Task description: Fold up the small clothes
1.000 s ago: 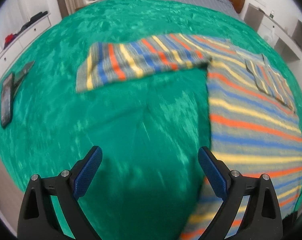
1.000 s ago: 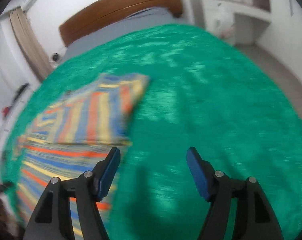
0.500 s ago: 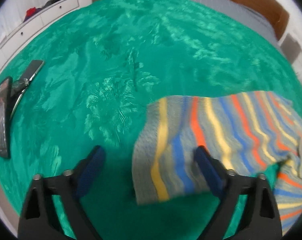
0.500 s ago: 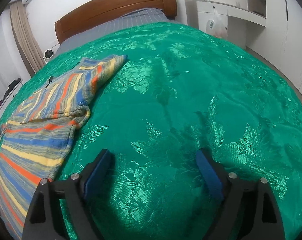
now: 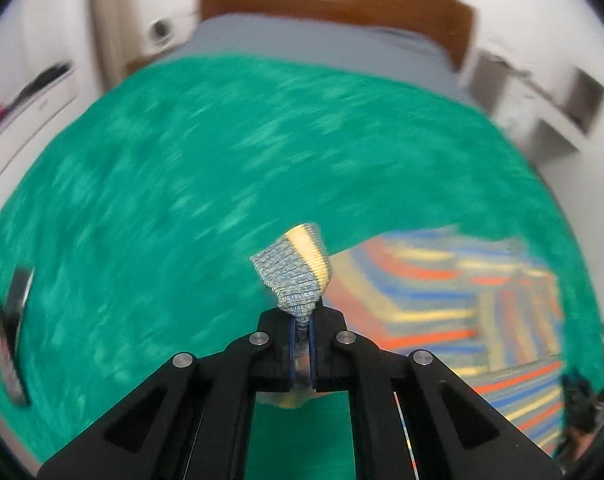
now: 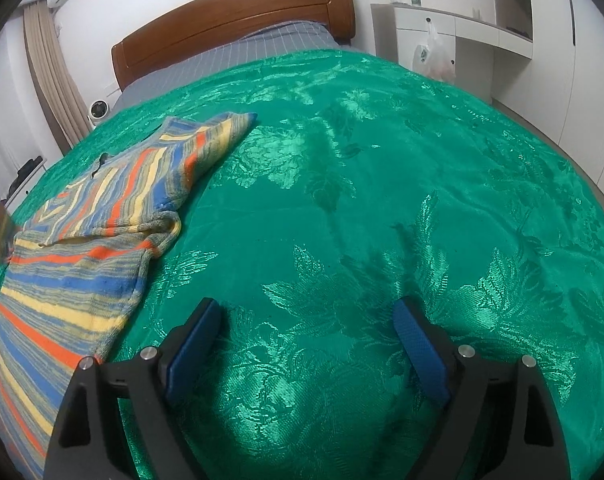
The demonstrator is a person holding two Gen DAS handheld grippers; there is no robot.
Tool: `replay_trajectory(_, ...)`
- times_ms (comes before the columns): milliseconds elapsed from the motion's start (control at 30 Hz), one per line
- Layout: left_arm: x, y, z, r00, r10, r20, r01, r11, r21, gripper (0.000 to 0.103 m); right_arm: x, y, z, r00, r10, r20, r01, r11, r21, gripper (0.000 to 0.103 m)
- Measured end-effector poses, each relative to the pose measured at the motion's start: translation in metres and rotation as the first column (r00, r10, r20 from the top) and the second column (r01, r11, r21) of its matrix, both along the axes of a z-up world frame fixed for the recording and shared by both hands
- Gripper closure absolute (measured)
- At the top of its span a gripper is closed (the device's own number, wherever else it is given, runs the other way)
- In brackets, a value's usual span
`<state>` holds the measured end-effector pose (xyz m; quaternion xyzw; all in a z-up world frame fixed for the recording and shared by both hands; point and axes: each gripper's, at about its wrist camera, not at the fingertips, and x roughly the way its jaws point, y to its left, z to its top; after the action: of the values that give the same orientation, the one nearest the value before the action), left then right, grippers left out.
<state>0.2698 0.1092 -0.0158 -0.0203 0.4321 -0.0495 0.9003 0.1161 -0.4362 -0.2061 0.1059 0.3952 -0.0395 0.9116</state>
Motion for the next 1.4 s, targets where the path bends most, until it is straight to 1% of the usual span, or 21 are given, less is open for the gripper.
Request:
replay_trajectory(100,0.002,-0.055,0.011,0.995,-0.097,0.013,0.097,0.995,-0.018,0.100,-0.001,-0.001,0.000,1.000,0.000,0.004,0.000,1.000,0.005,0.015)
replay_trajectory(167,0.002,-0.096,0.004,0.987,-0.158,0.009,0.159,0.987,-0.005,0.100,-0.002,-0.001,0.000,1.000,-0.001,0.006,0.000,1.000,0.008,0.015)
replay_trajectory(233,-0.002,-0.138,-0.015,0.977,-0.213,-0.016,0.214,0.977,0.017,0.098,-0.002,-0.001,0.000,1.000,0.000,0.008,0.000,1.000,0.011,0.015)
replay_trajectory(300,-0.007,-0.177,-0.043,0.963,-0.262,-0.058,0.264,0.964,0.034,0.091,-0.003,-0.002,0.000,1.000,0.001,0.011,-0.001,1.000,0.013,0.015)
replay_trajectory(333,-0.008,-0.188,-0.052,0.958,-0.275,-0.077,0.278,0.960,0.037,0.070,-0.003,-0.002,-0.001,1.000,0.002,0.012,-0.002,1.000,0.014,0.015)
replay_trajectory(367,-0.013,-0.203,-0.068,0.952,-0.286,-0.111,0.293,0.955,0.046,0.039,-0.003,-0.002,-0.001,1.000,0.002,0.014,-0.003,1.000,0.016,0.015)
replay_trajectory(400,-0.023,-0.215,-0.081,0.947,-0.293,-0.133,0.303,0.951,0.066,0.030,-0.003,-0.002,-0.001,1.000,0.003,0.015,-0.003,1.000,0.017,0.015)
replay_trajectory(433,-0.029,-0.221,-0.087,0.943,-0.304,-0.136,0.317,0.945,0.083,0.027,-0.003,-0.003,-0.001,1.000,0.004,0.016,-0.004,1.000,0.018,0.015)
replay_trajectory(533,-0.064,-0.233,-0.098,0.922,-0.361,-0.139,0.377,0.919,0.118,0.026,-0.004,-0.003,-0.001,1.000,0.004,0.019,-0.005,1.000,0.022,0.015)
replay_trajectory(600,-0.085,-0.222,-0.097,0.920,-0.372,-0.122,0.387,0.913,0.130,0.022,-0.004,-0.003,-0.001,1.000,0.005,0.020,-0.005,1.000,0.021,0.015)
replay_trajectory(667,-0.096,-0.199,-0.092,0.931,-0.350,-0.102,0.362,0.921,0.143,0.015,-0.004,-0.003,-0.001,1.000,0.005,0.020,-0.006,1.000,0.021,0.014)
replay_trajectory(700,-0.101,-0.185,-0.090,0.940,-0.331,-0.087,0.341,0.928,0.151,0.015,-0.004,-0.003,-0.001,1.000,0.005,0.020,-0.006,1.000,0.021,0.014)
replay_trajectory(767,-0.104,-0.151,-0.084,0.962,-0.268,-0.043,0.272,0.946,0.179,0.008,-0.004,-0.003,-0.001,1.000,0.006,0.021,-0.006,1.000,0.019,0.014)
replay_trajectory(833,-0.103,-0.113,-0.080,0.984,-0.176,0.002,0.172,0.964,0.202,0.006,-0.004,-0.003,-0.001,1.000,0.007,0.021,-0.007,1.000,0.017,0.014)
replay_trajectory(933,-0.086,-0.061,-0.086,1.000,-0.027,0.011,0.025,0.980,0.196,0.006,-0.004,-0.003,0.000,1.000,0.008,0.021,-0.009,1.000,0.013,0.014)
replay_trajectory(1033,-0.072,-0.026,-0.093,0.996,0.082,0.028,-0.086,0.980,0.180,0.006,-0.004,-0.003,0.000,1.000,0.009,0.021,-0.009,1.000,0.013,0.014)
replay_trajectory(1133,-0.058,-0.002,-0.103,0.987,0.159,0.018,-0.160,0.980,0.118,0.006,-0.004,-0.003,0.000,1.000,0.009,0.020,-0.009,1.000,0.012,0.014)
replay_trajectory(1200,-0.046,0.010,-0.116,0.977,0.213,-0.003,-0.212,0.974,0.082,0.006,-0.004,-0.003,0.000,1.000,0.010,0.018,-0.010,1.000,0.011,0.014)
replay_trajectory(1300,-0.044,0.027,-0.137,0.966,0.258,-0.031,-0.255,0.964,0.073,0.005,-0.004,-0.002,0.000,1.000,0.009,0.019,-0.010,1.000,0.010,0.014)
replay_trajectory(1333,-0.046,0.031,-0.146,0.964,0.263,-0.049,-0.258,0.963,0.079,0.002,-0.004,-0.002,0.000,1.000,0.009,0.019,-0.009,1.000,0.010,0.014)
replay_trajectory(1400,-0.052,0.032,-0.158,0.968,0.251,-0.015,-0.249,0.966,0.069,0.000,-0.004,-0.002,0.000,1.000,0.009,0.019,-0.010,1.000,0.011,0.014)
